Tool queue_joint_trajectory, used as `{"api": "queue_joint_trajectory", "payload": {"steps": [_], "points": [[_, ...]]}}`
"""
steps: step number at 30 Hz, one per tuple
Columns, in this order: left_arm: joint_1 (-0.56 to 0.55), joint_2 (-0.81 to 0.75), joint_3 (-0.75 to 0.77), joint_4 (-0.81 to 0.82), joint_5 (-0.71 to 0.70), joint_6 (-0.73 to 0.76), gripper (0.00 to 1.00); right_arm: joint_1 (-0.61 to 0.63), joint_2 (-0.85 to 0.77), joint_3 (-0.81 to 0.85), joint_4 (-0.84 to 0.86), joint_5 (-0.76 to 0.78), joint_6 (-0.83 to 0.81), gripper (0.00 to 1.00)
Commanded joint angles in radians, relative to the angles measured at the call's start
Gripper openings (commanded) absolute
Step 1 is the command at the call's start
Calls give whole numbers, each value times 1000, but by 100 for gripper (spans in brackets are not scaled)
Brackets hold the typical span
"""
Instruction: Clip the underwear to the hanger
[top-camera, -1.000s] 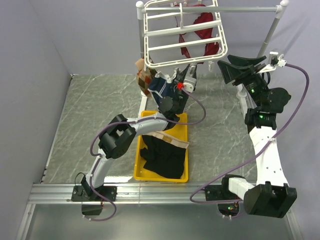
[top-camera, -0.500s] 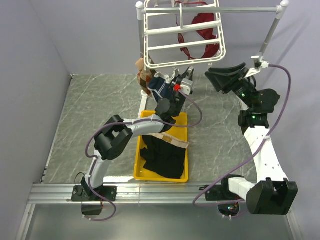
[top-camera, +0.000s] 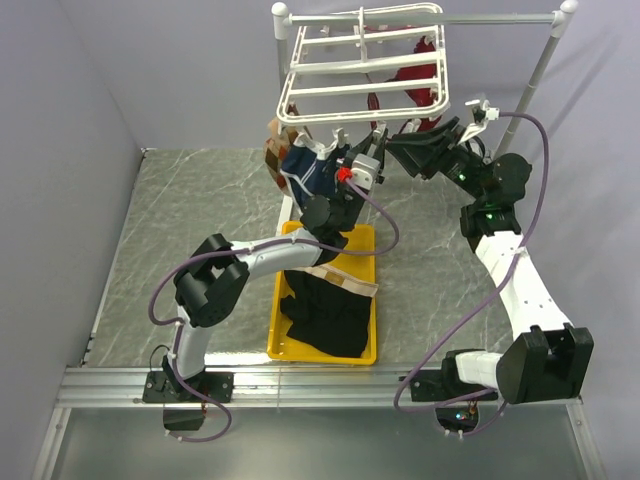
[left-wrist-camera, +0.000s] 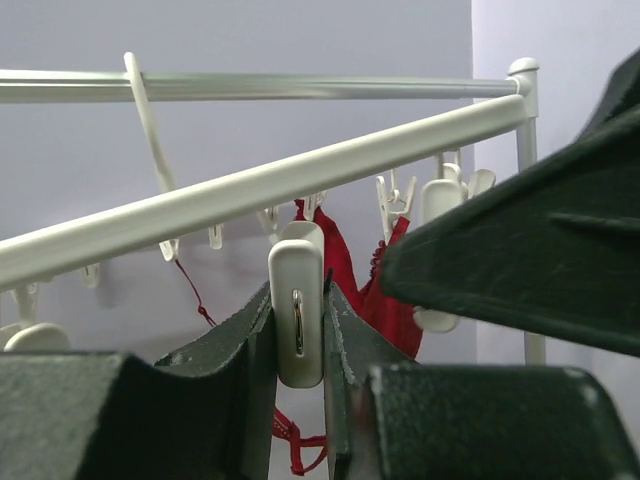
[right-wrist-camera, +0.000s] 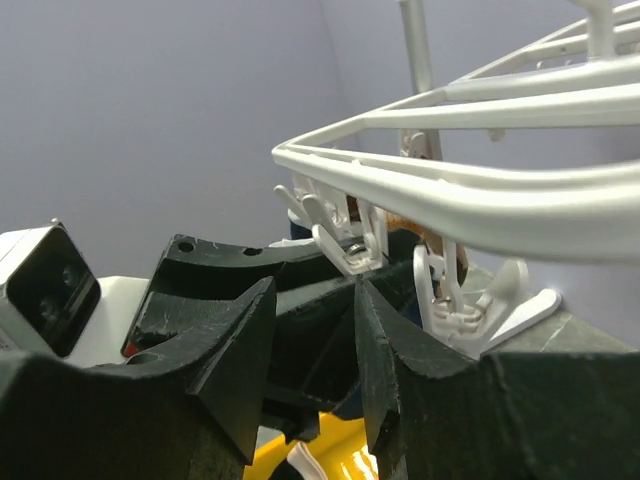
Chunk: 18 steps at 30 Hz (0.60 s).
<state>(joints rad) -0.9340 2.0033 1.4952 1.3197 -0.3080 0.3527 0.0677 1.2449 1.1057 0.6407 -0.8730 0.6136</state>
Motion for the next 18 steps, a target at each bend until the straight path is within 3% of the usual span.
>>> {"api": "queue_joint_trajectory", "payload": {"steps": [1,6,8,18], "points": [[-8,-48,-13,121,41,-5,10,33,-2,51,10,-4,-66,45],[-9,-46,-26,131,53,3,9,41,27,69,7,6,-92,49],[-9,-43,-26,138,55,5,9,47,36,77,4,8,-100,55],[-12,-44,-30,150,72,5,8,61,50,75,-26,74,-158,55]]}}
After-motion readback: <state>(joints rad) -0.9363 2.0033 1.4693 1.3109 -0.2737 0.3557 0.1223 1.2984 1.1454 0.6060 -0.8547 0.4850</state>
